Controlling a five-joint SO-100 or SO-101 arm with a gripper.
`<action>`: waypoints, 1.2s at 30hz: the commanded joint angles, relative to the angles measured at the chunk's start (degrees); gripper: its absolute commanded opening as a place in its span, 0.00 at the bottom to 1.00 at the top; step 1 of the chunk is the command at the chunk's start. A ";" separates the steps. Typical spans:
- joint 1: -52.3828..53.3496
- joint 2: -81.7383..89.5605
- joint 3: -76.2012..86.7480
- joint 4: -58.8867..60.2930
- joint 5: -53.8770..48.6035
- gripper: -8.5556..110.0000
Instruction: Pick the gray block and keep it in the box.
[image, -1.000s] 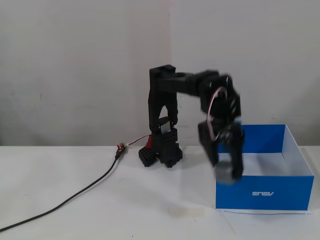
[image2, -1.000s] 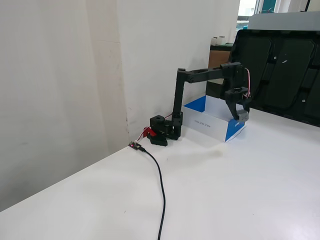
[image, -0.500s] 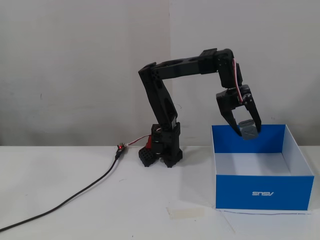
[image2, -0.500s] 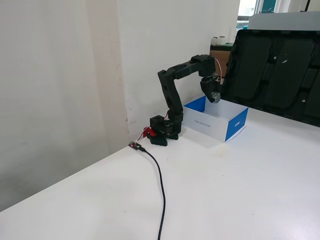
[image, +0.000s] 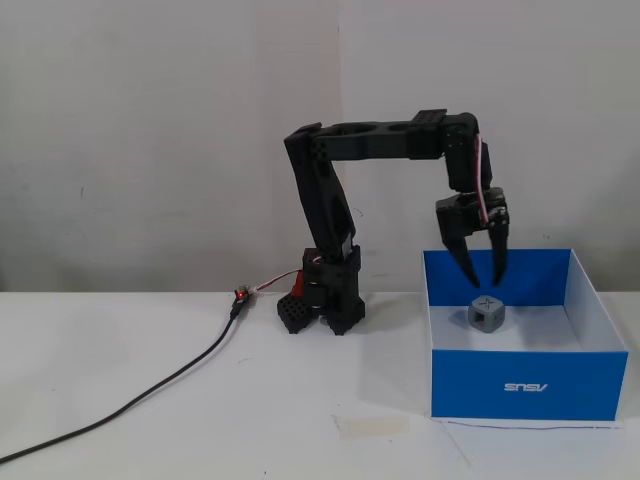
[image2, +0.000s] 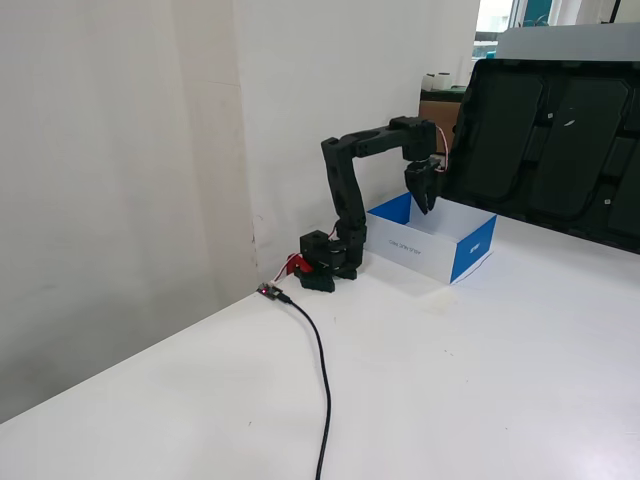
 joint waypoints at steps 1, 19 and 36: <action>9.32 5.80 -4.13 1.32 -1.85 0.07; 58.27 40.87 37.79 -27.16 3.78 0.07; 64.95 78.75 74.09 -32.34 3.96 0.07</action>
